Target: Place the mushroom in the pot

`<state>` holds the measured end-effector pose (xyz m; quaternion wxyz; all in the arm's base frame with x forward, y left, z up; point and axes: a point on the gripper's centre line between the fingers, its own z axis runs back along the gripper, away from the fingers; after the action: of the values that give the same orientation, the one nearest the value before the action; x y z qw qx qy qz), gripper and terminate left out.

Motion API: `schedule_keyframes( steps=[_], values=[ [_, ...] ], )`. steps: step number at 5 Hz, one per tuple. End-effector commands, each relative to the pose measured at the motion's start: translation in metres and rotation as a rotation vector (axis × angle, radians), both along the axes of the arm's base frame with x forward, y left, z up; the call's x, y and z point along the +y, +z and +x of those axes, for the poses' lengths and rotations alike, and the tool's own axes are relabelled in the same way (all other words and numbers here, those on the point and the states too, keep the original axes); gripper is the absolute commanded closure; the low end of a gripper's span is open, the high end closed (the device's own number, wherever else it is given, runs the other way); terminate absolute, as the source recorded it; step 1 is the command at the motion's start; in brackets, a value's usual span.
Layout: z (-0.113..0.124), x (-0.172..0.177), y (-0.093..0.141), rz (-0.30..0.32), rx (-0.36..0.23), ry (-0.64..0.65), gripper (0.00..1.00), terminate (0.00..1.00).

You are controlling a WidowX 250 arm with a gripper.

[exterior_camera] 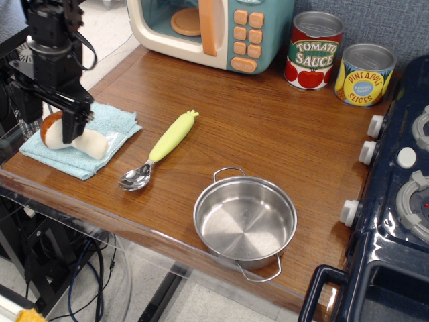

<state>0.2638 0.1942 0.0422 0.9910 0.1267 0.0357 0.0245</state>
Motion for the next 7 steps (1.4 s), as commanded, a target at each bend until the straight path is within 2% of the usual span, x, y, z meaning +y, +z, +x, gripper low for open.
schedule_keyframes(
  steps=[1, 2, 4, 5, 6, 7],
  values=[
    [0.007, 0.000, 0.015, 0.013, -0.050, -0.034, 1.00, 0.00],
    [0.007, -0.002, 0.016, 0.008, -0.050, -0.049, 1.00, 0.00],
    [0.013, -0.013, 0.039, 0.020, -0.098, -0.127, 1.00, 0.00],
    [0.017, -0.027, 0.068, 0.088, -0.148, -0.139, 1.00, 0.00],
    [0.019, -0.063, 0.089, 0.069, -0.217, -0.221, 1.00, 0.00],
    [0.017, -0.109, 0.091, -0.040, -0.251, -0.377, 1.00, 0.00]
  ],
)
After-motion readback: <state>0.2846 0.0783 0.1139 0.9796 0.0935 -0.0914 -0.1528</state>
